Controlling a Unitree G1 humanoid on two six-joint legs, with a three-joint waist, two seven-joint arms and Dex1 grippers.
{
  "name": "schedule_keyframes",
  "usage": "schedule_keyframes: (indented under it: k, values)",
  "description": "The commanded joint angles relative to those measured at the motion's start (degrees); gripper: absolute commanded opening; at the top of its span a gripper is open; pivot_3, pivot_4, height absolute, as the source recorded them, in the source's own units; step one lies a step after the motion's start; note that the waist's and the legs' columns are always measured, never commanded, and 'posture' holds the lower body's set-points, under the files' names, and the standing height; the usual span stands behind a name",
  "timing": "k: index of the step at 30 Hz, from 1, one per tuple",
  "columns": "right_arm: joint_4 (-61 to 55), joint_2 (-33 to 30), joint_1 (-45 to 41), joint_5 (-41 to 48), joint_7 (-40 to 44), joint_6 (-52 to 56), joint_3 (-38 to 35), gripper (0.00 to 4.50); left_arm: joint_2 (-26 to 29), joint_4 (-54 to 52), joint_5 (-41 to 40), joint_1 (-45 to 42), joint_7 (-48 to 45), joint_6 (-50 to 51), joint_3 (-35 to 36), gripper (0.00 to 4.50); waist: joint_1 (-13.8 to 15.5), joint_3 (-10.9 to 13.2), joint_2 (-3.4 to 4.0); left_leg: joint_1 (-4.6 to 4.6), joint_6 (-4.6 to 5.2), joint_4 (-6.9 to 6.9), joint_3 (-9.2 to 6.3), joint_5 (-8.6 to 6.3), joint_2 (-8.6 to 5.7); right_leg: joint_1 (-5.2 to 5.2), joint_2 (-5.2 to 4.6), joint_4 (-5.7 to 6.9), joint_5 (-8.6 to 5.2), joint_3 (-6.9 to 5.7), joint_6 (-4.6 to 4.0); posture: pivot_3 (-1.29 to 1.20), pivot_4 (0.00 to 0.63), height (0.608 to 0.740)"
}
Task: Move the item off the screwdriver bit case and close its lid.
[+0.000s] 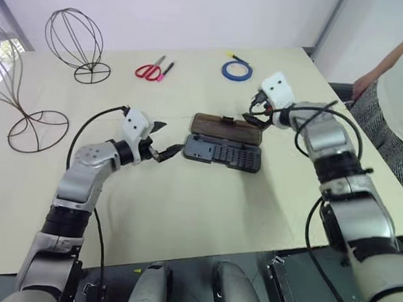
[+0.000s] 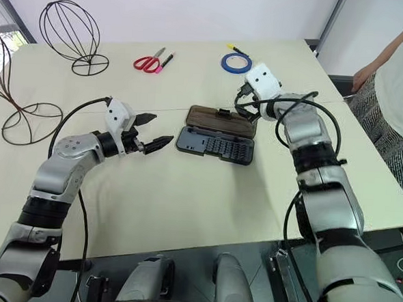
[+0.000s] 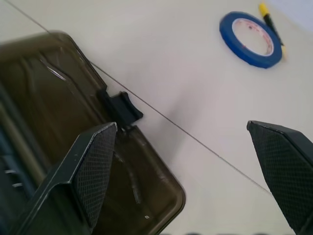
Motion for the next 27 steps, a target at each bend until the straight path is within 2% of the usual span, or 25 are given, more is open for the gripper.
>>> schedule_keyframes:
  k: [1, 7, 15, 22, 27]
  values:
    - [11.3, 1.8, -5.7, -2.4, 0.6, -5.0, 0.1, 4.44, 0.1, -2.6, 0.2, 0.4, 0.9, -1.3, 1.3, 4.5, -0.1, 0.0, 0.0, -0.02, 0.0, 0.0, 0.01, 0.0, 0.0, -0.02, -0.02, 0.0, 0.0, 0.0, 0.0, 0.0, 0.15, 0.74]
    - [22.4, 3.9, -9.0, -4.6, 0.0, -8.3, -0.8, 4.44, 0.3, -4.2, 0.4, 2.1, 2.5, -1.3, 2.3, 4.5, -0.6, 0.0, 0.03, -0.09, -0.01, 0.01, -0.02, 0.0, 0.0, -0.07, -0.07, 0.01, 0.01, 0.0, 0.01, 0.0, 0.15, 0.74]
    - [26.3, 3.4, -8.6, -6.0, -2.1, -8.3, -2.4, 4.44, 0.1, -6.8, 0.6, 3.8, 4.3, -0.7, 2.4, 4.5, -1.4, 0.0, 0.08, -0.16, -0.02, 0.0, -0.03, 0.01, 0.0, -0.17, -0.06, 0.06, 0.01, 0.0, 0.01, 0.0, 0.15, 0.74]
    - [27.1, 4.2, -8.8, -3.0, -5.8, -0.4, -8.6, 4.44, 0.1, -7.3, 0.6, 3.9, 5.0, -0.5, 2.4, 4.5, -1.3, 0.0, 0.08, -0.18, -0.03, 0.01, -0.03, 0.01, 0.0, -0.18, -0.07, 0.08, 0.01, 0.0, 0.01, 0.0, 0.15, 0.74]
    - [26.6, 6.5, -10.8, 1.9, -9.7, 11.1, -15.2, 4.44, 0.1, -6.6, 0.9, 2.9, 5.3, -0.7, 2.3, 4.5, -1.3, 0.0, 0.08, -0.18, -0.03, 0.03, -0.04, 0.02, 0.0, -0.17, -0.07, 0.1, 0.02, 0.0, 0.0, 0.0, 0.15, 0.74]
